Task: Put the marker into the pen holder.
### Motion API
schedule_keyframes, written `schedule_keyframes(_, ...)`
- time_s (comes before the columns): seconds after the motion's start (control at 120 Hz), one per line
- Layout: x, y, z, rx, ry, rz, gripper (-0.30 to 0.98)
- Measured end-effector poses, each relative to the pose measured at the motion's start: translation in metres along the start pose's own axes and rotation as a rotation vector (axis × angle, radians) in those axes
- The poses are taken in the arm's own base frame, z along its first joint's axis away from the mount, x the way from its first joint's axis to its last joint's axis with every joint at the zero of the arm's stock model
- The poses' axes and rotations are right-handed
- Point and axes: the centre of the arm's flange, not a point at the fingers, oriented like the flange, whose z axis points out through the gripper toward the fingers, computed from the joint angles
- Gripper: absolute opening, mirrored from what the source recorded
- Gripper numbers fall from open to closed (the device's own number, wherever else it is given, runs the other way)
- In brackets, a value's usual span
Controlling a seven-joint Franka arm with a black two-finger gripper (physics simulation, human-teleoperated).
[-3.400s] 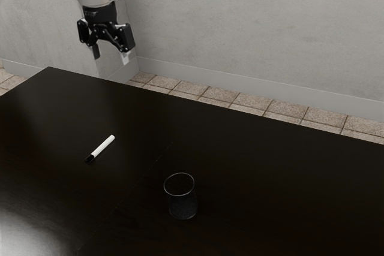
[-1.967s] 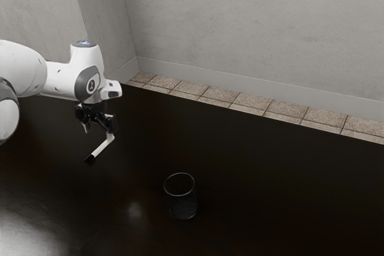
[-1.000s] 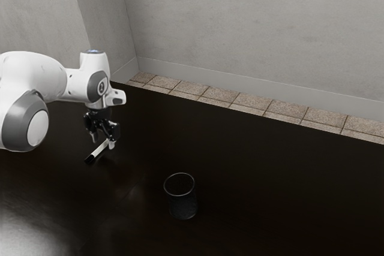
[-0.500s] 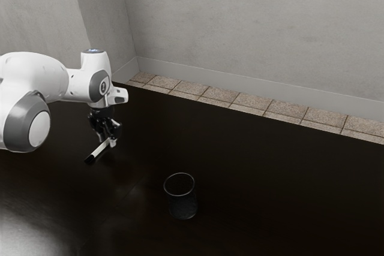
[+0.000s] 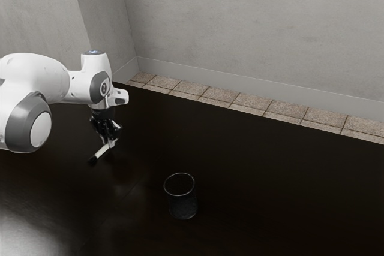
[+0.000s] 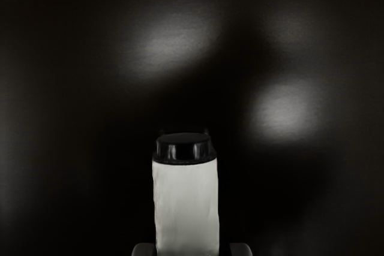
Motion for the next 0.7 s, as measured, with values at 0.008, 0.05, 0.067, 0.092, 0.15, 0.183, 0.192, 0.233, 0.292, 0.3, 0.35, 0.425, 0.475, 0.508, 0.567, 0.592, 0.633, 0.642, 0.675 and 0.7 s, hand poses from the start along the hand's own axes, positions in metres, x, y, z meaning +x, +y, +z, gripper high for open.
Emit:
schedule_keyframes(0.008,0.0,0.0,0.0,0.0,0.0,0.0,0.06)
schedule_keyframes(0.05,0.0,0.0,0.0,0.0,0.0,0.001,0.05)
schedule_keyframes(0.067,0.0,0.0,0.0,0.001,0.0,0.002,0.05)
schedule_keyframes(0.092,0.0,0.0,0.0,0.001,-0.001,0.002,0.04)
schedule_keyframes(0.15,0.0,0.0,0.0,0.002,-0.001,0.003,0.04)
schedule_keyframes(0.183,0.0,0.0,0.0,0.003,0.0,0.004,0.03)
schedule_keyframes(0.192,0.0,0.0,0.0,0.003,-0.001,0.004,0.03)
schedule_keyframes(0.233,0.0,0.0,0.0,0.003,-0.001,0.005,0.03)
schedule_keyframes(0.292,0.0,0.0,-0.001,0.004,0.0,0.005,0.02)
schedule_keyframes(0.3,0.0,0.0,-0.001,0.004,0.001,0.005,0.02)
schedule_keyframes(0.35,0.0,0.0,-0.008,0.006,0.01,0.007,0.02)
schedule_keyframes(0.425,0.001,0.004,-0.028,0.005,0.037,0.014,0.01)
schedule_keyframes(0.475,0.001,0.01,-0.047,0.003,0.065,0.024,0.01)
schedule_keyframes(0.508,0.0,0.019,-0.065,-0.001,0.093,0.037,0.01)
schedule_keyframes(0.567,-0.003,0.039,-0.093,-0.013,0.149,0.066,0.01)
schedule_keyframes(0.592,-0.008,0.049,-0.106,-0.019,0.178,0.08,0.01)
schedule_keyframes(0.633,-0.017,0.071,-0.128,-0.03,0.232,0.109,0.0)
schedule_keyframes(0.642,-0.019,0.075,-0.132,-0.031,0.243,0.115,0.0)
schedule_keyframes(0.675,-0.028,0.093,-0.149,-0.035,0.288,0.139,0.0)
schedule_keyframes(0.7,-0.034,0.105,-0.161,-0.036,0.322,0.156,0.0)
